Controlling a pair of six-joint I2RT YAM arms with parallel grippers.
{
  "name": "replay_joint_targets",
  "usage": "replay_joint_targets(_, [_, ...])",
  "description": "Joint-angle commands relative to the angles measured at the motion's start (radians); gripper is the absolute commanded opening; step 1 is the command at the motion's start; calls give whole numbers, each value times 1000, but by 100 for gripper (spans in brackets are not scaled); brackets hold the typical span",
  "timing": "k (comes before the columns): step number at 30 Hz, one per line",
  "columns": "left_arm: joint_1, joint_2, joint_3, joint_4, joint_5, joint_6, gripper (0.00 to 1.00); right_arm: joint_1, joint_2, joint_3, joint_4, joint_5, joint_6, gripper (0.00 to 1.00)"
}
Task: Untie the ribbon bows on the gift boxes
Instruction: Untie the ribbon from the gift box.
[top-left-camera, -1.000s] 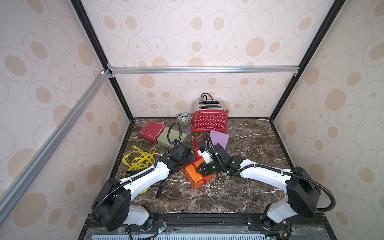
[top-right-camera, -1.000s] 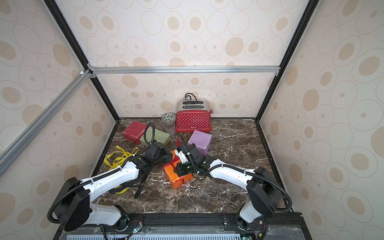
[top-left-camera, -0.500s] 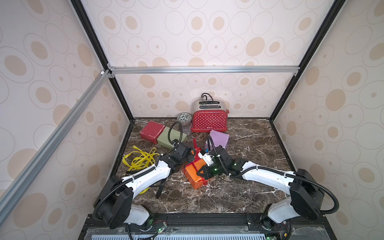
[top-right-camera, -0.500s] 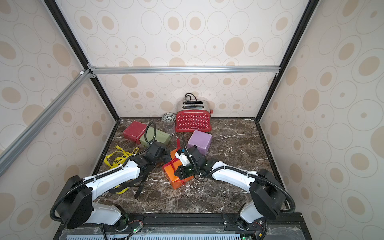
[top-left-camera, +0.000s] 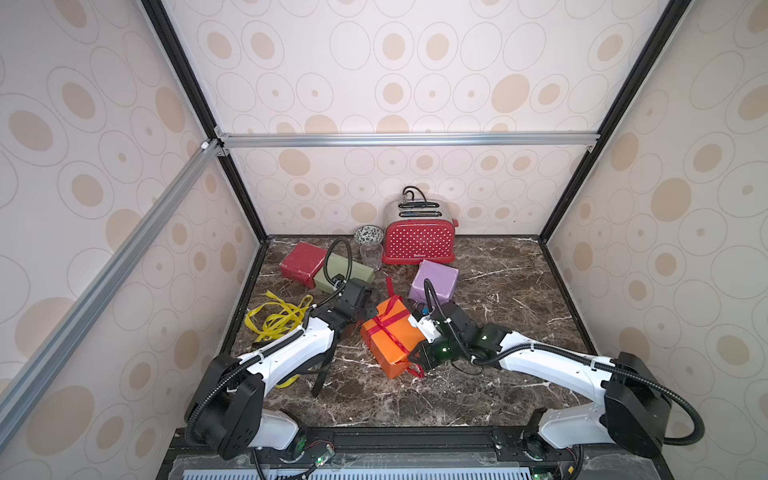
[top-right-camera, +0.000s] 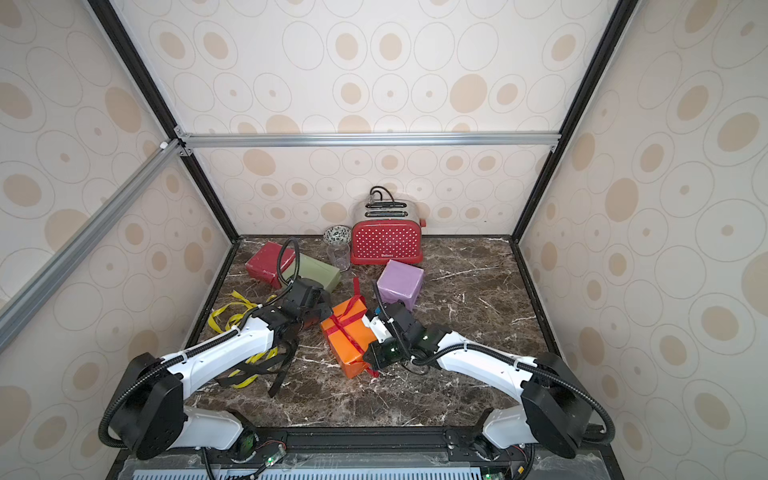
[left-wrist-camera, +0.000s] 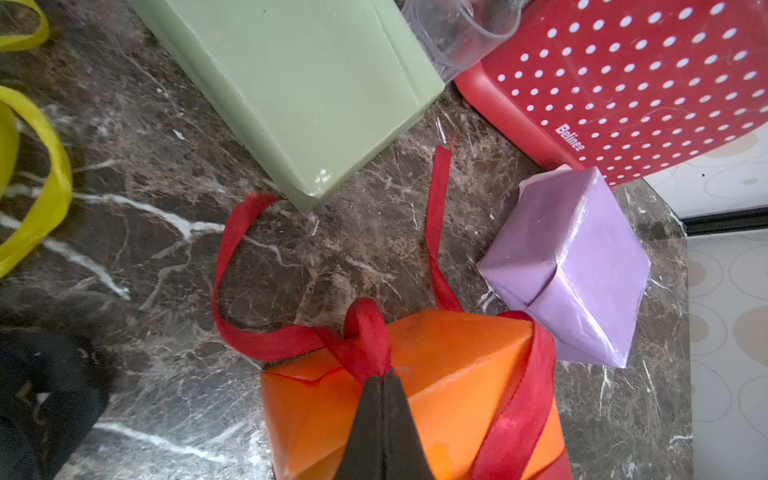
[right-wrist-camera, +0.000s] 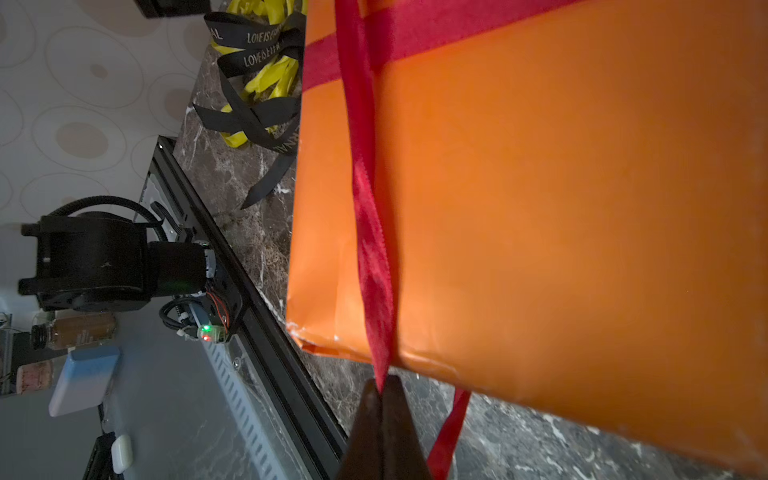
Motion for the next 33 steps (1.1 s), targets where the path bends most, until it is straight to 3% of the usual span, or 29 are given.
replay_joint_targets(1, [20, -9, 41, -30, -11, 27, 0, -8, -54, -35, -67, 47, -18, 0])
replay_joint_targets(14, [114, -32, 11, -16, 27, 35, 0, -44, -154, -129, -222, 188, 20, 0])
replay_joint_targets(25, [176, -48, -35, 5, 39, 20, 0, -71, -144, -135, -319, 419, 192, 0])
replay_joint_targets(33, [213, -95, -88, 5, 45, 14, 0, -141, -193, -175, -324, 464, 284, 0])
